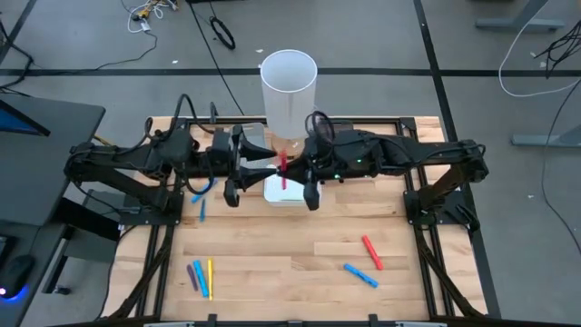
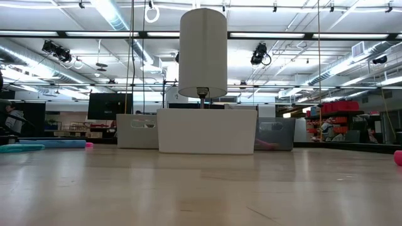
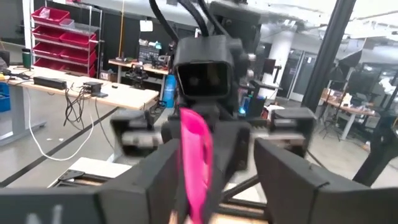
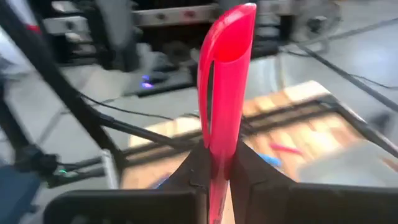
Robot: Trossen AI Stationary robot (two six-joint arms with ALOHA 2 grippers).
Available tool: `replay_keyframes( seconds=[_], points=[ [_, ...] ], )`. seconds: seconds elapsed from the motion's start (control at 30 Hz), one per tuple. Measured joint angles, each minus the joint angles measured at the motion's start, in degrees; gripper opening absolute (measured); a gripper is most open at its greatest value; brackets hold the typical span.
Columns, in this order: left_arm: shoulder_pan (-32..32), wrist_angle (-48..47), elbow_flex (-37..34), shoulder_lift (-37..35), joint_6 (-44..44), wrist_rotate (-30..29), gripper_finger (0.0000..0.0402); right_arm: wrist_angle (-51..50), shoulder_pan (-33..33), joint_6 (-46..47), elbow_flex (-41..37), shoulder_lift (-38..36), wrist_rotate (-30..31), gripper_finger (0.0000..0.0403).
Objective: Pick & Place Markers
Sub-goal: Put the pink marker pen into the black bin
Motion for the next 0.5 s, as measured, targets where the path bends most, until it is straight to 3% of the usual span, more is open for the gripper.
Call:
replay_keyframes(
  seconds=[0.2,0.5],
  points=[
    [0.4,-2.4,0.0,-0.1,0.0,0.0,0.0251,-6.3,2.8,1.0,0.0,-3.9,10.9,0.0020],
    [0.4,-2.5,0.0,-0.1,-0.4,0.0,0.0254,-15.0,7.3,8.2,0.0,-7.2,27.7,0.0020]
  ],
)
